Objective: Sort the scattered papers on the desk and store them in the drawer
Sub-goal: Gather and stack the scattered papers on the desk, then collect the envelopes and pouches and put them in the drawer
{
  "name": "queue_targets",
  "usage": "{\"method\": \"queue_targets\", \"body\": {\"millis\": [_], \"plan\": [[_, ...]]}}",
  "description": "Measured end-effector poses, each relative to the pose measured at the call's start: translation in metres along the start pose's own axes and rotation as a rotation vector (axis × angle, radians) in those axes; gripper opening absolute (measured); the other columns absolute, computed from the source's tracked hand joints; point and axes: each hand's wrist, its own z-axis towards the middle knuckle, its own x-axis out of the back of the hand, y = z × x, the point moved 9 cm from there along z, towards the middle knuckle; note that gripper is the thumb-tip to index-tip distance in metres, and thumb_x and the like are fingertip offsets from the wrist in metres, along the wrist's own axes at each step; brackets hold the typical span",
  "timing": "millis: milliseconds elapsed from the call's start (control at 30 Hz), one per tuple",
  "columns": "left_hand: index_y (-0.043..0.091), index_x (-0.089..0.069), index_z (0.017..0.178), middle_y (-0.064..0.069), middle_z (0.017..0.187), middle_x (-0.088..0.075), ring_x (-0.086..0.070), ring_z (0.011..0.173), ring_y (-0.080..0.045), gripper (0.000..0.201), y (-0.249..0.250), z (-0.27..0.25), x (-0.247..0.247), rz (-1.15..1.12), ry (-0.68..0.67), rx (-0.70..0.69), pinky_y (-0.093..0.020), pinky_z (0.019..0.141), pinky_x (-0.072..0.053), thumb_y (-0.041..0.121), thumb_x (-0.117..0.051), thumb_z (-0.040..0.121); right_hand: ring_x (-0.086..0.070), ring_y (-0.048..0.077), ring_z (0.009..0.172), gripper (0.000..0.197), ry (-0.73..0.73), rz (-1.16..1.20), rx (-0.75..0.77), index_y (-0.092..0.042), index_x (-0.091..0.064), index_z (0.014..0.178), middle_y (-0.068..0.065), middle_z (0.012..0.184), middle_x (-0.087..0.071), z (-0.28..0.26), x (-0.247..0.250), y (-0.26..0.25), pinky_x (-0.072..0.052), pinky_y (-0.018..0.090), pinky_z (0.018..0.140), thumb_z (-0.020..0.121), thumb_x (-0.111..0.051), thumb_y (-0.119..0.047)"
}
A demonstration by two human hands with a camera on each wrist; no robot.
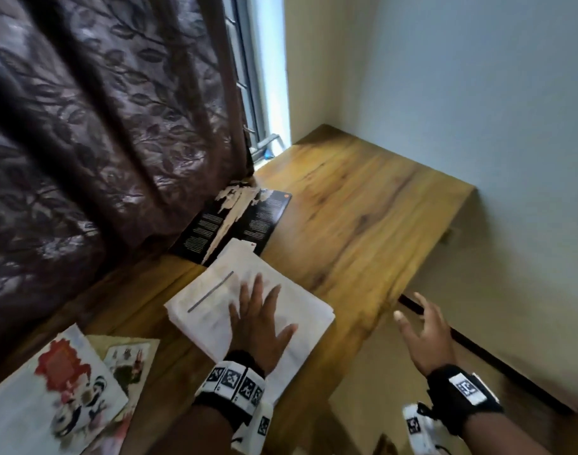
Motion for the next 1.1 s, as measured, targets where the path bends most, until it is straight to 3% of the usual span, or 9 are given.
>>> {"method": "queue_targets", "body": {"millis": [133, 200, 267, 400, 500, 567, 867, 967, 1100], "plan": [[0.031, -0.031, 0.149, 0.003, 0.164, -0.008, -0.003, 0.151, -0.022, 0.062, 0.049, 0.007, -0.022, -0.059, -0.032, -0.199, -0.051, 0.120, -0.011, 0.056, -0.040, 0.093, -0.061, 0.030, 0.107, 0.046, -0.159, 0.448, -0.605, -0.020, -0.056, 0.127, 0.013, 0.132, -0.058, -0.011, -0.045, 0.082, -0.051, 0.044, 0.091, 0.096, -0.053, -0.054], [0.029, -0.043, 0.143, 0.001, 0.160, -0.024, -0.019, 0.148, -0.023, 0.061, 0.065, 0.008, -0.033, -0.072, -0.034, -0.244, -0.049, 0.118, -0.021, 0.059, -0.036, 0.089, -0.060, 0.030, 0.102, 0.046, -0.269, 0.598, -0.770, -0.022, -0.058, 0.106, 0.010, 0.124, -0.061, -0.016, -0.076, 0.101, -0.049, 0.053, 0.097, 0.095, -0.045, -0.064], [0.027, -0.050, 0.138, -0.001, 0.155, -0.036, -0.030, 0.143, -0.026, 0.061, 0.077, 0.006, -0.045, -0.071, -0.029, -0.273, -0.047, 0.115, -0.028, 0.058, -0.037, 0.087, -0.058, 0.030, 0.108, 0.052, -0.343, 0.665, -0.836, -0.025, -0.057, 0.107, 0.006, 0.122, -0.061, -0.015, -0.102, 0.108, -0.042, 0.058, 0.106, 0.091, -0.041, -0.073], [0.024, -0.041, 0.144, 0.002, 0.156, -0.034, -0.027, 0.145, -0.021, 0.065, 0.084, -0.005, -0.064, -0.010, -0.090, -0.271, -0.048, 0.116, -0.027, 0.056, -0.035, 0.088, -0.061, 0.026, 0.114, 0.086, -0.495, 0.904, -0.853, -0.023, -0.053, 0.137, 0.003, 0.130, -0.064, -0.007, -0.151, 0.083, -0.042, 0.054, 0.107, 0.083, -0.031, -0.086], [0.024, -0.033, 0.149, 0.006, 0.158, -0.028, -0.020, 0.147, -0.015, 0.066, 0.081, -0.013, -0.071, 0.008, -0.148, -0.244, -0.045, 0.118, -0.022, 0.055, -0.033, 0.091, -0.064, 0.029, 0.107, 0.085, -0.457, 1.092, -0.929, -0.017, -0.057, 0.130, 0.011, 0.126, -0.065, -0.003, -0.166, 0.068, -0.054, 0.042, 0.076, 0.084, -0.033, -0.084], [0.024, -0.034, 0.148, 0.008, 0.158, -0.029, -0.021, 0.146, -0.014, 0.063, 0.081, -0.019, -0.071, 0.009, -0.159, -0.244, -0.044, 0.119, -0.023, 0.053, -0.034, 0.092, -0.064, 0.030, 0.102, 0.083, -0.421, 1.128, -0.947, -0.015, -0.057, 0.129, 0.014, 0.125, -0.064, -0.001, -0.167, 0.067, -0.052, 0.040, 0.068, 0.085, -0.035, -0.082], [0.027, -0.050, 0.136, 0.009, 0.137, -0.052, -0.042, 0.129, -0.010, 0.044, 0.131, -0.021, -0.053, -0.098, -0.071, -0.311, -0.028, 0.109, -0.037, 0.041, -0.046, 0.094, -0.066, 0.034, 0.108, 0.084, -0.397, 0.993, -0.971, -0.012, -0.059, 0.130, 0.017, 0.121, -0.069, -0.023, -0.122, 0.108, -0.056, 0.041, 0.076, 0.086, -0.037, -0.080], [0.031, -0.045, 0.138, 0.012, 0.135, -0.049, -0.043, 0.124, -0.006, 0.043, 0.165, -0.017, -0.061, -0.134, -0.138, -0.351, -0.026, 0.108, -0.039, 0.041, -0.048, 0.096, -0.066, 0.035, 0.106, 0.083, -0.364, 0.889, -0.923, -0.013, -0.060, 0.131, 0.016, 0.119, -0.069, -0.038, -0.082, 0.134, -0.057, 0.042, 0.078, 0.088, -0.034, -0.079], [0.029, -0.041, 0.141, 0.009, 0.140, -0.045, -0.040, 0.130, -0.011, 0.046, 0.212, -0.007, -0.075, -0.069, -0.220, -0.399, -0.029, 0.112, -0.035, 0.037, -0.049, 0.097, -0.061, 0.023, 0.111, 0.079, -0.211, 0.732, -0.797, -0.026, -0.053, 0.140, 0.001, 0.130, -0.062, -0.048, -0.004, 0.157, -0.056, 0.046, 0.084, 0.086, -0.033, -0.081]]}}
